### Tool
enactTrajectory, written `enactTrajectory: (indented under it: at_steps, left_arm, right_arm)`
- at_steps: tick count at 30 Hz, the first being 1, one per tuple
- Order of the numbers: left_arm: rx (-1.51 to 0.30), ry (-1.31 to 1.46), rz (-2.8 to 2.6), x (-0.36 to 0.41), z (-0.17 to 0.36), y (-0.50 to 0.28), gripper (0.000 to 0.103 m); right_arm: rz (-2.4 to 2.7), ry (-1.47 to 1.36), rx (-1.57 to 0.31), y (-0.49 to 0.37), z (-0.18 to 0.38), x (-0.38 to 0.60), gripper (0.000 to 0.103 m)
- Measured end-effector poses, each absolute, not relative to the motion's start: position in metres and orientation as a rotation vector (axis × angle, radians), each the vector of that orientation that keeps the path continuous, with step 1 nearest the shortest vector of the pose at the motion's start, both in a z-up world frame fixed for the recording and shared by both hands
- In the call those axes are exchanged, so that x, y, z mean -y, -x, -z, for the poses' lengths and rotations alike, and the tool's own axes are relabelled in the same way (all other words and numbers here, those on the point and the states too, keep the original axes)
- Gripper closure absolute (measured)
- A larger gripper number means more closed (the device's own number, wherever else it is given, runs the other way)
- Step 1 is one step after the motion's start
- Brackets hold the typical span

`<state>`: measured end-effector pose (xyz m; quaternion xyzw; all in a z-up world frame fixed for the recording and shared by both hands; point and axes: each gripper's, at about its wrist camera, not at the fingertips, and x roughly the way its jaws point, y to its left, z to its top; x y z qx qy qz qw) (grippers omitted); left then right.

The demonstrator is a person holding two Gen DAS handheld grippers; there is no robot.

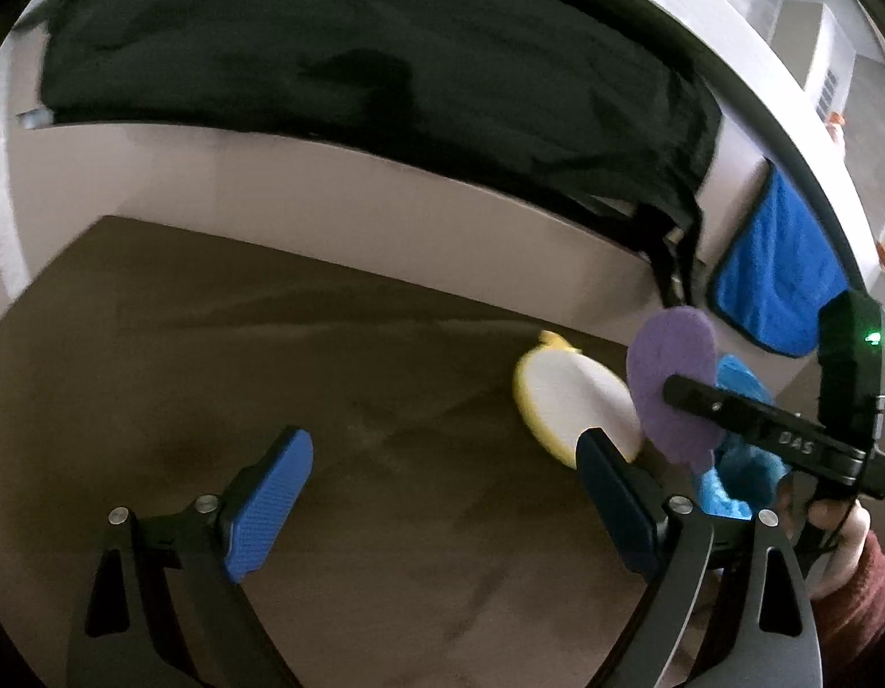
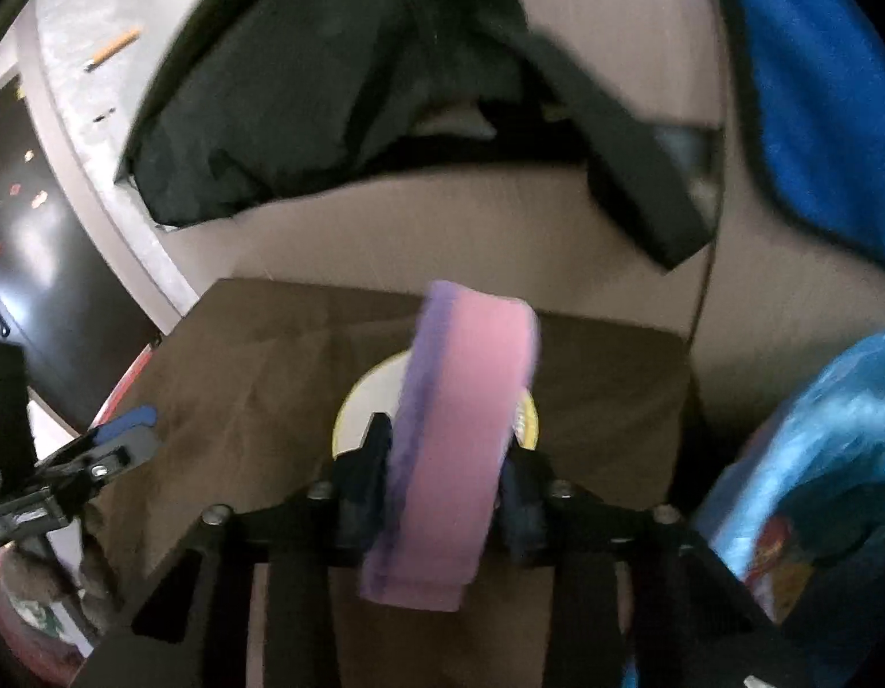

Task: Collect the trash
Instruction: 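Grasp the purple-pink sponge with the right tool while the left tool grasps the yellow scrub pad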

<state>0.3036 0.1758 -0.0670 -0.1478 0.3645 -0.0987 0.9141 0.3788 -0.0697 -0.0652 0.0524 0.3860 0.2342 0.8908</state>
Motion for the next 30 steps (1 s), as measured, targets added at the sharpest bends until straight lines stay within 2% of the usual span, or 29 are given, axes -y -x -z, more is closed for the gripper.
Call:
enactTrajectory:
  at_steps: [6,15,18,19,22,30]
  left_arm:
    - [-0.822,0.313,0.333,-0.134,0.083,-0.351,0.013]
    - [-0.917,0.325,0.249,-0.094,0.104,-0.397,0.030]
    - [-0.908,0.319,0.189,-0.088,0.103,-0.399,0.043]
    - [-0.915,0.321,0.171,-0.086,0.103,-0.399,0.059]
    - [-0.914,0.347,0.142,-0.085,0.102,-0.397,0.081]
    - [-0.769,0.207,0.103,-0.087,0.049,-0.364,0.088]
  right_arm:
    - [-0.424,-0.127,-0.752,-0.360,0.053,0.118,0.074]
    - [-0.362,-0.222,-0.718,-0.337,0.057,0.193,0.073]
    - [-0.343,-0.240,-0.703,-0.330,0.058,0.207,0.073]
    - [-0.341,-0.249,-0.703,-0.328,0.059,0.211,0.073]
    - [-0.336,-0.273,-0.704,-0.324,0.061,0.216,0.073]
    - [-0.376,-0.278,-0.707,-0.308,0.060,0.218,0.073]
